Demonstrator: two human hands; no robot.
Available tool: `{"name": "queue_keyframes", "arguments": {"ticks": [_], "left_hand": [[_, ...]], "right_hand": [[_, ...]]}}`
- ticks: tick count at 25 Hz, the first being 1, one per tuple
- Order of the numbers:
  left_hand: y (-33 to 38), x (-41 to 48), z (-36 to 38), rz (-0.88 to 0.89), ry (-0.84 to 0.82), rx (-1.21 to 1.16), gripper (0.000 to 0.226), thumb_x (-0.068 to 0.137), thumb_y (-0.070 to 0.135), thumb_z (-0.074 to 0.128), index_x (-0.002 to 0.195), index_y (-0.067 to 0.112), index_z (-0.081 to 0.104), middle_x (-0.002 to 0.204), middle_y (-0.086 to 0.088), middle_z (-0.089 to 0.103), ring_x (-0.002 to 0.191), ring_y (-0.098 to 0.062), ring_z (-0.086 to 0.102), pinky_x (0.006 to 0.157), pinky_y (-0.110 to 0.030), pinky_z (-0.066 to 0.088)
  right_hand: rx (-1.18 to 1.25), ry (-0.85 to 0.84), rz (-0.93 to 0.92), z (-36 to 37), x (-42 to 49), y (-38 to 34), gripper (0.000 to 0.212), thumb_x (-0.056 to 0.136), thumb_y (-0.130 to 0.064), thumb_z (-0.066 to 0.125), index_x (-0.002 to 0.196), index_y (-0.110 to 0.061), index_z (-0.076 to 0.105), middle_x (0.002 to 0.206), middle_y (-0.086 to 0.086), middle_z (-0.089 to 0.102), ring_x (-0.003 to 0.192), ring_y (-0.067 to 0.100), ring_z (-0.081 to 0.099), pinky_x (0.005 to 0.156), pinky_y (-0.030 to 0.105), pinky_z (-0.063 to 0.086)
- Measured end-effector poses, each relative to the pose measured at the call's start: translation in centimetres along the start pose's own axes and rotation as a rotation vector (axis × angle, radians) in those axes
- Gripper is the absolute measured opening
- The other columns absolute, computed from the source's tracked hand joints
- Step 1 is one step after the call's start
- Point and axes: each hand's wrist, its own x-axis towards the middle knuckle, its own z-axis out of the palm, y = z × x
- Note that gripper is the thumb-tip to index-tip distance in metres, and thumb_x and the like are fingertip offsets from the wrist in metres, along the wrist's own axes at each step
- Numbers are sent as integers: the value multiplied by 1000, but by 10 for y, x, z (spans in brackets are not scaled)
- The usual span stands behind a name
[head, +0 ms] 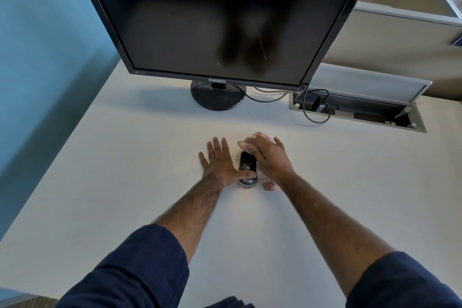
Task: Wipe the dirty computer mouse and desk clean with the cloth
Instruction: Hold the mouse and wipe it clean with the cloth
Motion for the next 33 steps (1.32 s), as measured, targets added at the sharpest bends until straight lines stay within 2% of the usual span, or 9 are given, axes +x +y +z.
{"name": "queue_keyframes", "arguments": {"ticks": [5,8,10,14,17,20,24,29,33], "left_hand": [[-1,0,0,9,-11,2,143,68,87,62,157,18,-26,165,-9,-32,152,-29,-29,119,-58,-16],[0,1,0,13,-5,8,138,74,77,67,157,16,-25,166,-10,-30,153,-29,-28,121,-60,-14],[0,0,0,12,-1,6,140,71,81,65,158,16,-23,166,-9,-29,153,-29,-27,120,-59,-14],[-1,0,0,4,-9,-6,148,62,93,59,157,17,-25,165,-9,-31,153,-30,-28,119,-57,-16],[-2,1,3,2,-1,-3,148,62,94,58,156,18,-26,165,-9,-32,152,-30,-29,118,-57,-17],[-2,2,4,8,7,-2,148,61,96,55,157,18,-26,165,-9,-32,152,-30,-29,118,-57,-17],[-2,1,3,21,15,11,146,62,96,54,158,18,-24,166,-9,-30,153,-30,-27,119,-57,-16],[-2,0,1,25,19,9,145,65,92,57,158,17,-24,166,-10,-30,153,-30,-26,119,-58,-14],[-2,-2,1,23,15,-16,148,63,93,60,158,17,-24,166,-9,-30,153,-30,-26,119,-58,-15]], "right_hand": [[-170,-51,-214,6,-24,11,39,104,-42,41,138,-33,57,145,-11,56,141,10,40,121,42,22],[-202,-137,-99,7,-22,6,55,98,-51,49,149,-33,44,160,-8,37,149,12,27,123,45,15],[-192,-160,-23,7,-16,2,50,100,-46,48,148,-33,45,161,-9,36,150,12,24,123,48,12],[9,-54,144,2,-4,-5,39,103,-52,40,129,-31,58,132,-5,61,125,21,54,112,51,33],[314,-6,296,-2,0,-6,49,97,-68,40,125,-32,58,117,3,66,111,26,59,93,50,54],[195,-55,185,-2,-7,-4,43,98,-60,44,128,-32,57,119,-1,65,109,26,58,92,44,52],[92,-17,38,3,-18,1,40,99,-48,44,130,-30,61,140,-9,60,103,0,42,92,27,30],[121,43,-82,-1,-33,-2,28,100,-31,54,122,-21,69,128,3,68,95,-18,33,95,34,35],[302,-77,72,-13,-43,-3,28,94,-37,60,117,-25,72,114,0,72,100,12,61,89,35,49]]}}
